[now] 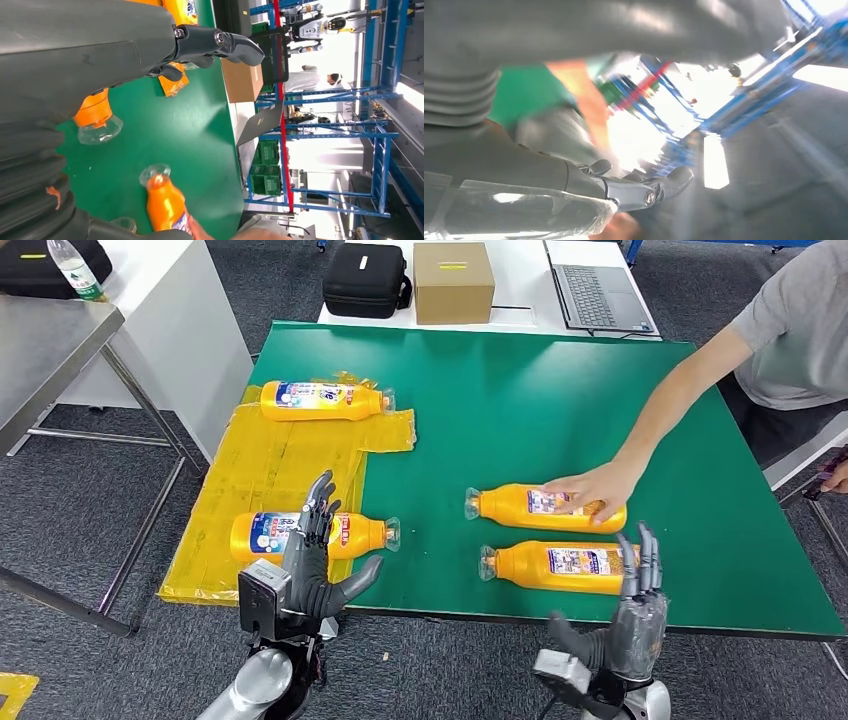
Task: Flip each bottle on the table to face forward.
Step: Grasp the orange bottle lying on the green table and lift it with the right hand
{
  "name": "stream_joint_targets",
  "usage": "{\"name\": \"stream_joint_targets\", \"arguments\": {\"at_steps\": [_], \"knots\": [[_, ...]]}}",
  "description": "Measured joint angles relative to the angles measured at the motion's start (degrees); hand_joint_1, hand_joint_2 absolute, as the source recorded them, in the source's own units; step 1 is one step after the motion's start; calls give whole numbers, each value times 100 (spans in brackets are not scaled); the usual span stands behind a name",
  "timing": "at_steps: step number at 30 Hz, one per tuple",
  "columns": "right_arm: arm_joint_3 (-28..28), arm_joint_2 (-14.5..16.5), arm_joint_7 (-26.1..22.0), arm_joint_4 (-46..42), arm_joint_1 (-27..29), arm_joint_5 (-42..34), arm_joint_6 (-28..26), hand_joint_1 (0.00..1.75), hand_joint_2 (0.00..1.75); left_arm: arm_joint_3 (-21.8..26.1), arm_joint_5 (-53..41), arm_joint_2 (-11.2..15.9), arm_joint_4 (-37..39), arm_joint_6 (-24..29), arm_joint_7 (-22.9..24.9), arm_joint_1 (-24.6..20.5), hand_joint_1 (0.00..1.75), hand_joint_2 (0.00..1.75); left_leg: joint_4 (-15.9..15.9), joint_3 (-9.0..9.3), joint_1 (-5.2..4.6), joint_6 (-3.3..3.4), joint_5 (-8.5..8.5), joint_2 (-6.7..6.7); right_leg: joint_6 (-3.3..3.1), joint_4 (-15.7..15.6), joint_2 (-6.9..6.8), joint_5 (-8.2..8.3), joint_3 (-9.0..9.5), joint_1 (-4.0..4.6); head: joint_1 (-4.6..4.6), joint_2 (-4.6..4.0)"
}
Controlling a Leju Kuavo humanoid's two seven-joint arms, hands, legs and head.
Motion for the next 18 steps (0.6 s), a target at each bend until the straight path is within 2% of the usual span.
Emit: {"name": "stream_joint_targets", "arguments": {"at_steps": [5,14,18], "knots": [[-218,-16,0,-141,9,686,-2,0,175,1,57,2,-1,-7,-28,31,0,175,0,0,0,0,0,-1,0,0,-1,0,2,-1,-1,0],[-958,0,26,-209,-77,1642,-2,0,175,7,53,2,-39,-9,-42,93,0,175,0,0,-2,0,0,-1,1,0,-1,1,4,-1,-1,0],[-1175,-66,427,-214,-152,2264,-2,0,175,9,32,2,-47,-57,-9,111,0,175,0,0,-1,0,0,-1,1,0,-1,1,3,0,-2,0]]}}
